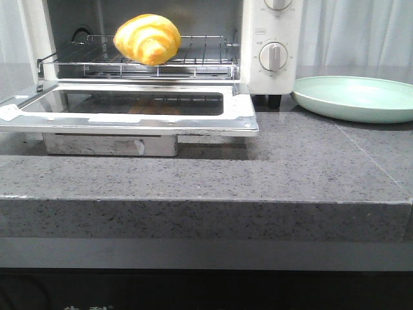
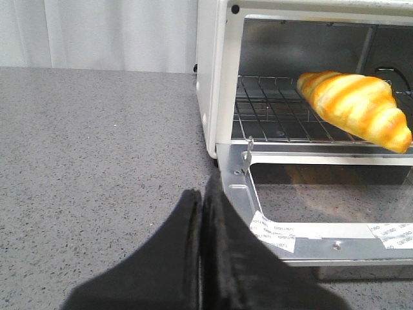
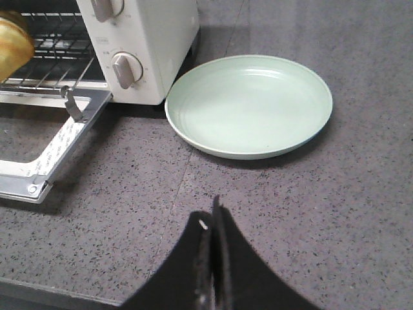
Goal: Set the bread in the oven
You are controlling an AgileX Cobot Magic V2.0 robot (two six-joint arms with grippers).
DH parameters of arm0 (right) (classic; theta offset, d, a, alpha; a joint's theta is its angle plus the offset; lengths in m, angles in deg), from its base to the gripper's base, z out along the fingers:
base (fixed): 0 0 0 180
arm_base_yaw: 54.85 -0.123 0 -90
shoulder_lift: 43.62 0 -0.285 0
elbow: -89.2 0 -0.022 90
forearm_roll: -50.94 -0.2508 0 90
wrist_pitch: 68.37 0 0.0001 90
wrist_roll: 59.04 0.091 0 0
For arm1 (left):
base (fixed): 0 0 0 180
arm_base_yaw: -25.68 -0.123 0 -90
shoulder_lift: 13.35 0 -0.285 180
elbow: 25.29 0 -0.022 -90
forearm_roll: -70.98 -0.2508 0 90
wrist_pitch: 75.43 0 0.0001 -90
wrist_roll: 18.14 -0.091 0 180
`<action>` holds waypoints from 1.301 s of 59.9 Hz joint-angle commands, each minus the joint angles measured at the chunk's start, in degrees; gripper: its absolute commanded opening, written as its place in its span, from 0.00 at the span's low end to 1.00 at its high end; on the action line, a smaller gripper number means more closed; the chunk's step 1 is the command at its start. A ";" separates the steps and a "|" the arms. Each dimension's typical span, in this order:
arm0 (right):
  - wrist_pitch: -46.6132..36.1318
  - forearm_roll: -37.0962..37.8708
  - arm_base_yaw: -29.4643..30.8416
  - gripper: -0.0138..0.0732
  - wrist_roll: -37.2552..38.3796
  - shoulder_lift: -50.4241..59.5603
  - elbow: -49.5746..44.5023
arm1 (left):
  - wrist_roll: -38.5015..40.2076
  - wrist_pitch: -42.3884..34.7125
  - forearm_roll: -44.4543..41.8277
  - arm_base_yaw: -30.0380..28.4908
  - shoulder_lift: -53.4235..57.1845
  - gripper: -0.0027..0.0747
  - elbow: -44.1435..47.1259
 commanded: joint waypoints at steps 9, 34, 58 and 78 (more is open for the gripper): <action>-5.24 0.28 0.17 0.08 -0.80 8.85 -2.57 | 0.13 -4.74 0.12 -0.07 -0.26 0.01 -1.60; -5.13 0.28 0.17 0.08 -0.80 9.62 -2.57 | 0.13 -4.74 0.21 -0.07 -0.26 0.01 -1.60; -5.13 0.28 0.17 0.08 -0.80 9.62 -2.57 | -0.03 -4.74 -0.98 -1.02 1.70 0.01 0.38; -5.13 0.28 0.17 0.08 -0.80 9.62 -2.57 | -0.03 -2.70 -0.98 -8.92 19.20 0.01 11.20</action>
